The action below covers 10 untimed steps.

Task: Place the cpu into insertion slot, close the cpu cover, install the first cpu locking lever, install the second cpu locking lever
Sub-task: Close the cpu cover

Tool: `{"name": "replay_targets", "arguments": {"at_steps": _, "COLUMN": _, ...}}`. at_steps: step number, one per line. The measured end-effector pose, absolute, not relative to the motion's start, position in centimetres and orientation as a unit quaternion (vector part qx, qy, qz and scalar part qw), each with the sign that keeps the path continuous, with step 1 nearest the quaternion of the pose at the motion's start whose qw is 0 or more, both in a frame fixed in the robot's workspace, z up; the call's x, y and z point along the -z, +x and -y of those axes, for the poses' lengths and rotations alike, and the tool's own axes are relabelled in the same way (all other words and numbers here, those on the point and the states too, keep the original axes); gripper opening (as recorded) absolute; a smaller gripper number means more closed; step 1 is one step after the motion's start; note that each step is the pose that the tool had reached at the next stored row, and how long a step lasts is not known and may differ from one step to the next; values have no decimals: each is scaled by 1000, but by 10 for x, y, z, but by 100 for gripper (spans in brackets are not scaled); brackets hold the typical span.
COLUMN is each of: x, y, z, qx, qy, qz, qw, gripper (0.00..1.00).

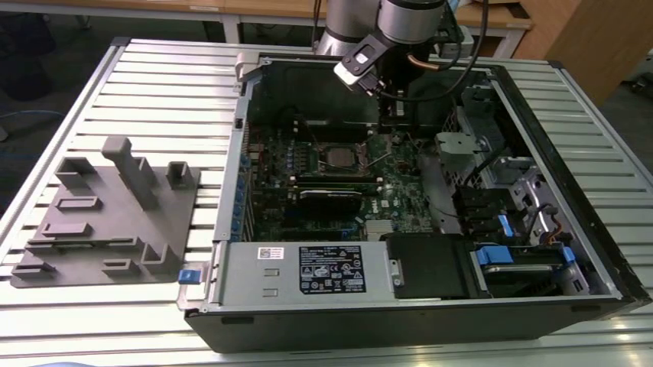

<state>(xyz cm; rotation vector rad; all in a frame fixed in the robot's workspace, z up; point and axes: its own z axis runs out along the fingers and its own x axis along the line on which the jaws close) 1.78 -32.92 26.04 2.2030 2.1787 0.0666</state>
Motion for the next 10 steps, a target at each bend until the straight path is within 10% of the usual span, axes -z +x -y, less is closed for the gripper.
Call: {"name": "replay_targets", "arguments": {"at_steps": 10, "x": -262, "y": 18, "z": 329, "qx": -22, "qy": 711, "qz": -703, "qw": 21, "gripper": 11}}
